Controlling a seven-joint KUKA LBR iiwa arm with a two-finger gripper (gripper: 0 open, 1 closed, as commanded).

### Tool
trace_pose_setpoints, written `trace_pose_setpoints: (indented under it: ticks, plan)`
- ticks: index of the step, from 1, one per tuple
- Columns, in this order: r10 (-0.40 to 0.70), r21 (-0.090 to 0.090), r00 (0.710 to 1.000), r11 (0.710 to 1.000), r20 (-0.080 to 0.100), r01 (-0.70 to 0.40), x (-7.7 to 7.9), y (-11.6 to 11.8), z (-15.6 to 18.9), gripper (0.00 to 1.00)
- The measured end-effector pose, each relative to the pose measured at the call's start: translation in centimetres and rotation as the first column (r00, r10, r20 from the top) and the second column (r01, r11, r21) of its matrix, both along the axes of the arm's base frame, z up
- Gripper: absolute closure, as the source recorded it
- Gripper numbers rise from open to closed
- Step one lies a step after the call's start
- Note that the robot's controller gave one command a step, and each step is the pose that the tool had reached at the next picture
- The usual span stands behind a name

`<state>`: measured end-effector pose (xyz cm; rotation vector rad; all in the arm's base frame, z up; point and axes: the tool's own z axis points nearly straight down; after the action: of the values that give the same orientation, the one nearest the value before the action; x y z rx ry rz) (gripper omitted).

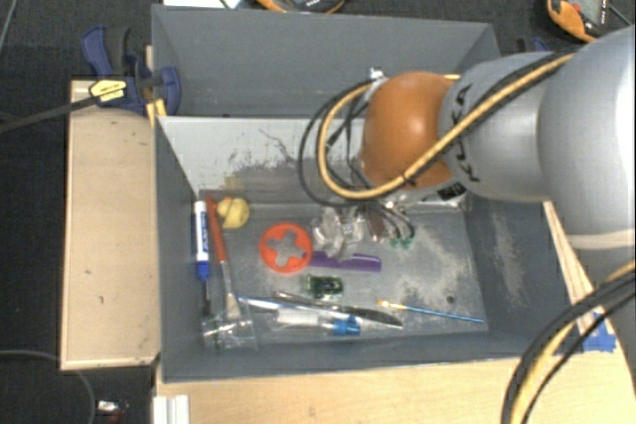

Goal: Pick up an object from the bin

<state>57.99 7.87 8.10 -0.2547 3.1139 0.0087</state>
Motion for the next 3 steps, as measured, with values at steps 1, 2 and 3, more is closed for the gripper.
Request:
trace_pose_setpoints:
  ticks: [1, 2, 3]
  plan:
    - [0.0, -0.001, 1.0, 1.0, 0.004, 0.0, 0.0, -0.1, 1.1, 1.0]
    - [0.0, -0.001, 1.0, 1.0, 0.0, 0.0, -0.1, -0.1, 2.5, 1.0]
    - [0.0, -0.001, 1.0, 1.0, 0.005, 0.0, 0.1, -0.1, 4.3, 1.0]
